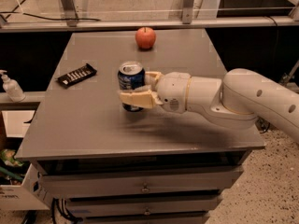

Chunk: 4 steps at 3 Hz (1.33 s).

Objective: Move pepsi can near apple

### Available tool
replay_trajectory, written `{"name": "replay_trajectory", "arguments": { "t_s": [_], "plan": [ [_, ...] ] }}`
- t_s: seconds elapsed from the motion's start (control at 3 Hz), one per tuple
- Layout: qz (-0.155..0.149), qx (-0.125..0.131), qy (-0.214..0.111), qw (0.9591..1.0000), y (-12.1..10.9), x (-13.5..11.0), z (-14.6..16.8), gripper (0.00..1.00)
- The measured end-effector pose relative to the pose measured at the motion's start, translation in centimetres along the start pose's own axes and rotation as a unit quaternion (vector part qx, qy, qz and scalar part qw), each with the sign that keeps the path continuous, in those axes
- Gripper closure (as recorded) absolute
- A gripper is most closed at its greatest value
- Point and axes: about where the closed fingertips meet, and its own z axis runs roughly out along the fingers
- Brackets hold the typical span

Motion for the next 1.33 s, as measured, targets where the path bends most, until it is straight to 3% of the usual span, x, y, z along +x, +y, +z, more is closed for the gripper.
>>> {"name": "replay_trajectory", "arguments": {
  "t_s": [0.33,0.67,1.0,1.33],
  "plan": [
    [0.000,0.000,0.000,1.0000,0.0,0.0,0.0,1.00],
    [-0.016,0.011,-0.008,0.9998,-2.7,0.1,-0.1,1.00],
    [-0.029,0.049,-0.033,0.9978,-8.3,0.3,-2.2,1.00],
    [-0.048,0.099,-0.046,0.9928,-14.4,-0.1,-5.1,1.00]
  ]
}}
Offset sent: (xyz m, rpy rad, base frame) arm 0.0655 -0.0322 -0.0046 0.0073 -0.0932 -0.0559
